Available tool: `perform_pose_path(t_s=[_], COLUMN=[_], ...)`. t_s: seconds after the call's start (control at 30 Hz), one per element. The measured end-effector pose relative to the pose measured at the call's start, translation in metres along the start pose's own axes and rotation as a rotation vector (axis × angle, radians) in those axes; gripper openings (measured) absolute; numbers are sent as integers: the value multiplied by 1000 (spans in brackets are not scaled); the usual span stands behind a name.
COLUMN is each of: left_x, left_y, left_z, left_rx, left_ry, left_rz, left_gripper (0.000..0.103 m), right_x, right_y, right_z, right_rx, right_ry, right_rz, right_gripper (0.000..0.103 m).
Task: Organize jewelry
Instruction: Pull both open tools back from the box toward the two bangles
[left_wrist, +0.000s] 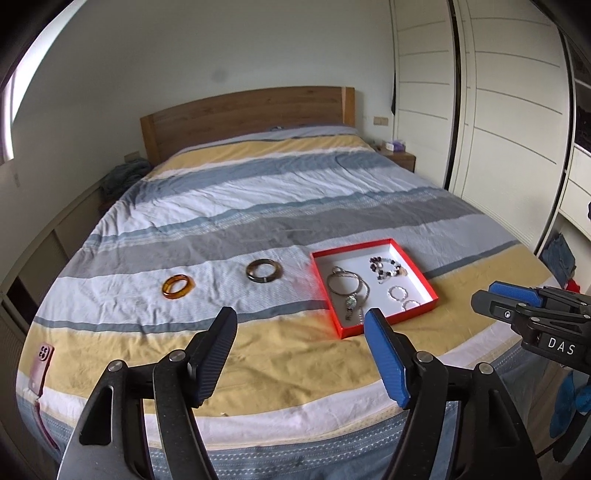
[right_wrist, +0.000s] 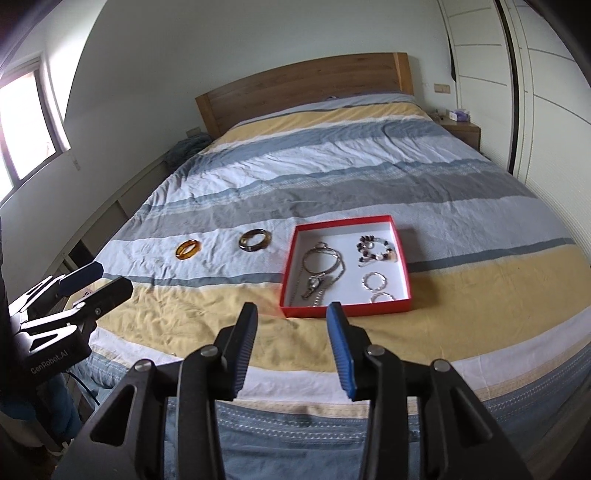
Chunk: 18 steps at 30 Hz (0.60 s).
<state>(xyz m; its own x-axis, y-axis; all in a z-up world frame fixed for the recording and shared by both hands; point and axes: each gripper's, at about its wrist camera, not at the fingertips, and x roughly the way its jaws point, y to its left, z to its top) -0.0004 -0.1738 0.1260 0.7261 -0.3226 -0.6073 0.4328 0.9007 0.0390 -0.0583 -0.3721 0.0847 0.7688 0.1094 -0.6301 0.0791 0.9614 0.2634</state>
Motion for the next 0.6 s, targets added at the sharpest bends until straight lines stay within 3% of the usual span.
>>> perform_pose_path(t_s=[0.6], left_x=[-73], left_y=[20], left_z=[-18], left_rx=[-36], left_ry=[-128], left_rz=[35], left_gripper=[72], right_x=[-45], right_y=[57], right_z=[-6], right_rx=[-116], right_ry=[-73], right_rz=[19], right_gripper=[38])
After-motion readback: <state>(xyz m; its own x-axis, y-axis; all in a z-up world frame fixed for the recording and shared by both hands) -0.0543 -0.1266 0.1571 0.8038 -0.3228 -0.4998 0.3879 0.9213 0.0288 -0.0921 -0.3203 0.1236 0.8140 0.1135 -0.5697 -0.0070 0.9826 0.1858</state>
